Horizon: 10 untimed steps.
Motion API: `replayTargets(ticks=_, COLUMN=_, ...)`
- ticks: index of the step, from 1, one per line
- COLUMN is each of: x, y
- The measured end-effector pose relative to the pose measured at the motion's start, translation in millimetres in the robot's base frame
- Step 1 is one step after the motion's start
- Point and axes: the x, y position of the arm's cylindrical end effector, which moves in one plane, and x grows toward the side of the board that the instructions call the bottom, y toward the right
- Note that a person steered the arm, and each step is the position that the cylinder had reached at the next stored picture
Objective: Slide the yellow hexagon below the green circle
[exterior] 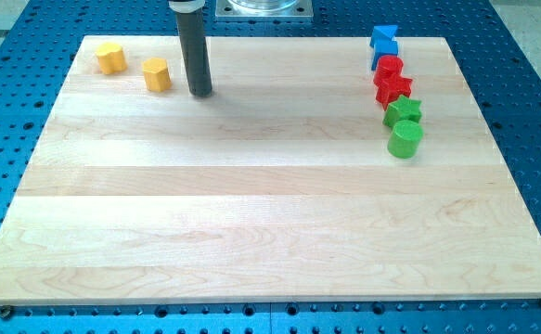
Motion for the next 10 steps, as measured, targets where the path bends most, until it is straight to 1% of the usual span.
replayTargets(ticks=1, x=-1.8, y=-33.8)
replayTargets(ticks=2, x=-9.5, y=-25.0)
replayTargets(ticks=3, x=-76.5, y=-15.0)
replayTargets(ticks=4, x=-78.2, y=-72.8)
replayTargets(ticks=5, x=-35.2, y=-92.0)
replayTargets(ticks=6, x=37.4, y=-71.7)
replayTargets(ticks=7, x=88.6, y=-20.3)
replayTargets(ticks=8, x=96.3, y=-38.2)
replayTargets(ticks=9, x=76.8, y=-95.1)
replayTargets(ticks=10, x=30.4, y=-70.2)
